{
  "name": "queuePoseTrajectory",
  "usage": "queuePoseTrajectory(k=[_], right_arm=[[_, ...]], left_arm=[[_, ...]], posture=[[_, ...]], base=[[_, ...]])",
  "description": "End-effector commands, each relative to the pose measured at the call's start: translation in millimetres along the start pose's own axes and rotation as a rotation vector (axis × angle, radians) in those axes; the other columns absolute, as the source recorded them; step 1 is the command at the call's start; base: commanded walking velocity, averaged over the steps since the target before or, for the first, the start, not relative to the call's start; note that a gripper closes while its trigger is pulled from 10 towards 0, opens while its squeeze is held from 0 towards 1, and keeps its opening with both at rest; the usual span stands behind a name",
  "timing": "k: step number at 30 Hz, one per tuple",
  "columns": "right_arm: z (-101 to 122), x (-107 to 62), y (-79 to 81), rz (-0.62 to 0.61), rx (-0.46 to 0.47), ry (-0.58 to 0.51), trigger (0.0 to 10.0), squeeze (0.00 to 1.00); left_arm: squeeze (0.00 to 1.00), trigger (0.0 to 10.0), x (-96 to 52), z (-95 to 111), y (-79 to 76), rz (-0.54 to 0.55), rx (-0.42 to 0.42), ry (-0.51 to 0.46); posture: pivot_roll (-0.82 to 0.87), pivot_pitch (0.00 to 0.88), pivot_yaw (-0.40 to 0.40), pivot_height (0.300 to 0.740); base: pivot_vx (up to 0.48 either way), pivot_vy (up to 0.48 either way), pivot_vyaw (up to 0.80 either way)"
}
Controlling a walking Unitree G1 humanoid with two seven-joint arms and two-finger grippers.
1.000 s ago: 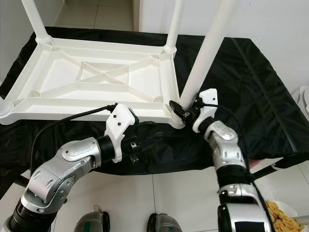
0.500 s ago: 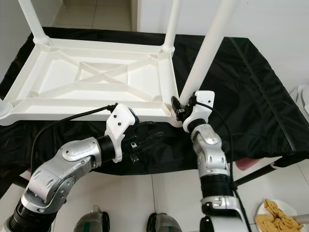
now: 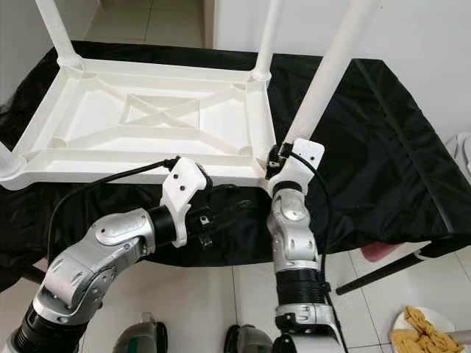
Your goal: Building children table
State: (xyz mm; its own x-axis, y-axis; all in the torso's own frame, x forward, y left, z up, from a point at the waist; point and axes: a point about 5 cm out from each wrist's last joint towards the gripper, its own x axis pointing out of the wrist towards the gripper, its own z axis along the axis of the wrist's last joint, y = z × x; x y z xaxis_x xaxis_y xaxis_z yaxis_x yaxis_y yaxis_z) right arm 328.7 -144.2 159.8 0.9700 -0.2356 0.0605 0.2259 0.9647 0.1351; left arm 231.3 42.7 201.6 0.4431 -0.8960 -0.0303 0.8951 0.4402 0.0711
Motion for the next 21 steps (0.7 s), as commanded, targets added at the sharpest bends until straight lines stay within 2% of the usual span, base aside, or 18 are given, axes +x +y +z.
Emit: queuePoseTrajectory(k=[1,9,10,11,15,21], right_arm=[[-7,-1.1,-11.7,-0.063,-0.012,0.04,10.0,0.0],[-9,-2.2,-14.6,-0.083,-0.022,0.051,10.0,0.0],[-9,-2.2,-15.4,-0.085,-0.016,0.055,10.0,0.95],[-9,-2.2,-16.3,-0.077,-0.003,0.051,10.0,1.0],[-6,-1.7,-18.5,-0.076,-0.001,0.034,10.0,1.0],[-2,2.0,-22.6,0.061,0.031,0.013,10.0,1.0]], left_arm=[[0.0,10.0,2.7,-1,-0.9,0.004,-0.005,0.005],[0.0,10.0,2.5,-1,-0.8,0.011,-0.009,0.003],[0.0,10.0,2.5,-1,-0.8,0.011,-0.009,0.002],[0.0,10.0,2.5,0,-1.0,0.012,-0.009,0.001],[0.0,10.0,2.5,0,-1.2,0.011,-0.011,0.0],[0.0,10.0,2.6,0,-2.1,0.009,-0.014,0.0]], posture=[[0.04,0.056,-0.069,0.74],[0.05,0.054,-0.075,0.74],[0.05,0.054,-0.075,0.74],[0.05,0.054,-0.075,0.74],[0.05,0.054,-0.075,0.74],[0.04,0.06,-0.073,0.74]], base=[[0.0,0.0,0.0],[0.0,0.0,0.0],[0.0,0.0,0.0],[0.0,0.0,0.0],[0.0,0.0,0.0],[0.0,0.0,0.0]])
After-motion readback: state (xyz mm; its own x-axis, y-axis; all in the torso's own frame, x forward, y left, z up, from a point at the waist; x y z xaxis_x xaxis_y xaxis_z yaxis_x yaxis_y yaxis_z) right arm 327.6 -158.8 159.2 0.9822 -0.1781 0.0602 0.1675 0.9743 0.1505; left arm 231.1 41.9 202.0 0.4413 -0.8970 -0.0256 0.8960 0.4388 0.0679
